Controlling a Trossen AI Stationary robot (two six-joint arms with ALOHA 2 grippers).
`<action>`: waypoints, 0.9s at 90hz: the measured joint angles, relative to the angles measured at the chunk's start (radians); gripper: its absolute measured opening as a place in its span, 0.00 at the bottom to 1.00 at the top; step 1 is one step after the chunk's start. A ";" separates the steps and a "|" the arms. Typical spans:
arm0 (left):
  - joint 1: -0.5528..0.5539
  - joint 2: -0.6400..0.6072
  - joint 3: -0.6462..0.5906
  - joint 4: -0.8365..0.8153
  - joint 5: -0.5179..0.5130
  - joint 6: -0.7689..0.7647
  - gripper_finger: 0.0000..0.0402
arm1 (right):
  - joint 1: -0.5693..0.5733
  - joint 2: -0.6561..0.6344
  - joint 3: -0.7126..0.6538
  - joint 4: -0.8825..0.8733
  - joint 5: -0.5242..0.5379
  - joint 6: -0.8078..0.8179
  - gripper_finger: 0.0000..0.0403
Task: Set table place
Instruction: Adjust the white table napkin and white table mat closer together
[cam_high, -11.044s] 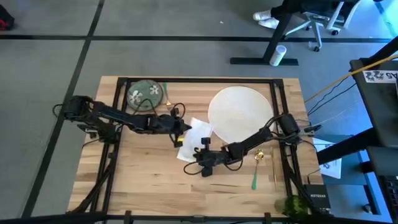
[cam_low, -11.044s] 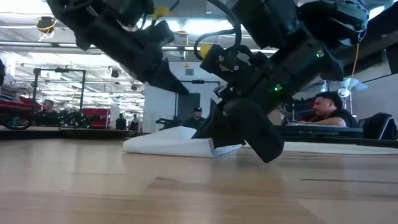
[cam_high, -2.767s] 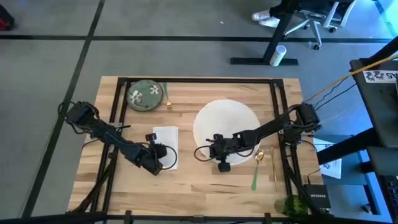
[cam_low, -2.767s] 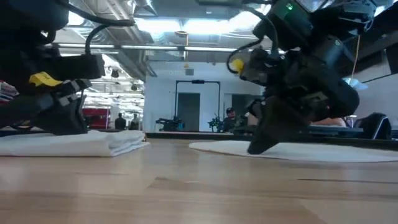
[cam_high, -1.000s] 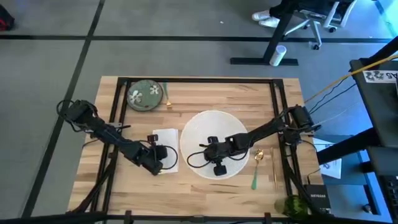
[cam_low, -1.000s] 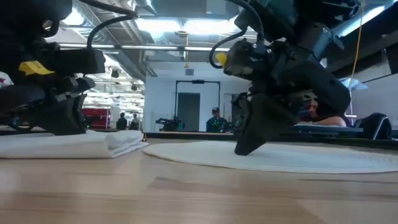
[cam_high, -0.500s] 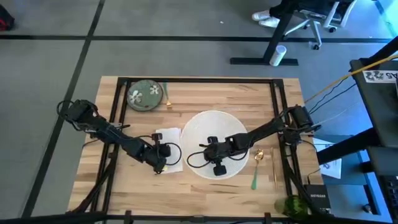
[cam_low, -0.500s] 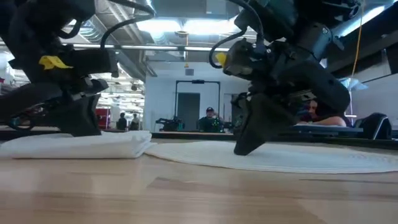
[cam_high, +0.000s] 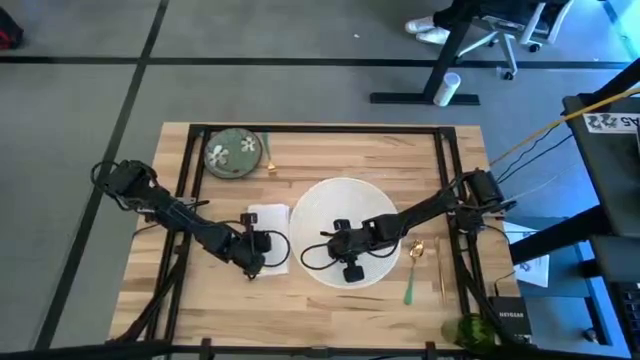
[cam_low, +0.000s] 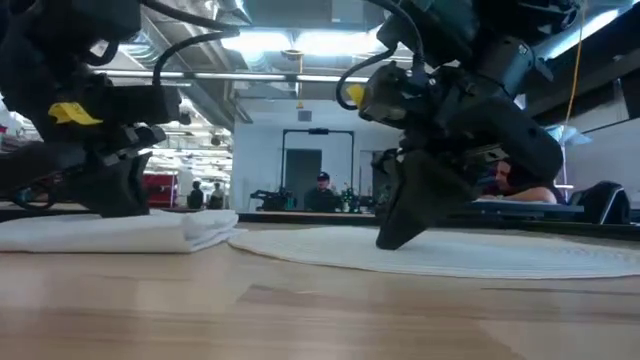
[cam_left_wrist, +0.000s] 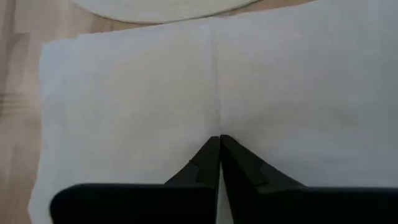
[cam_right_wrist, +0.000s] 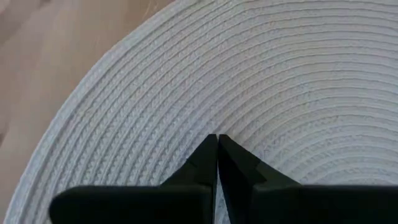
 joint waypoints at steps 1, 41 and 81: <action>0.000 0.000 0.000 -0.001 0.001 0.000 0.00 | 0.000 0.000 0.000 0.000 0.000 0.000 0.00; -0.012 -0.004 0.083 -0.177 0.005 -0.003 0.00 | 0.000 0.000 0.000 -0.001 0.000 -0.005 0.00; -0.012 -0.004 0.217 -0.307 0.033 0.019 0.00 | -0.002 0.001 0.009 -0.011 0.008 -0.062 0.00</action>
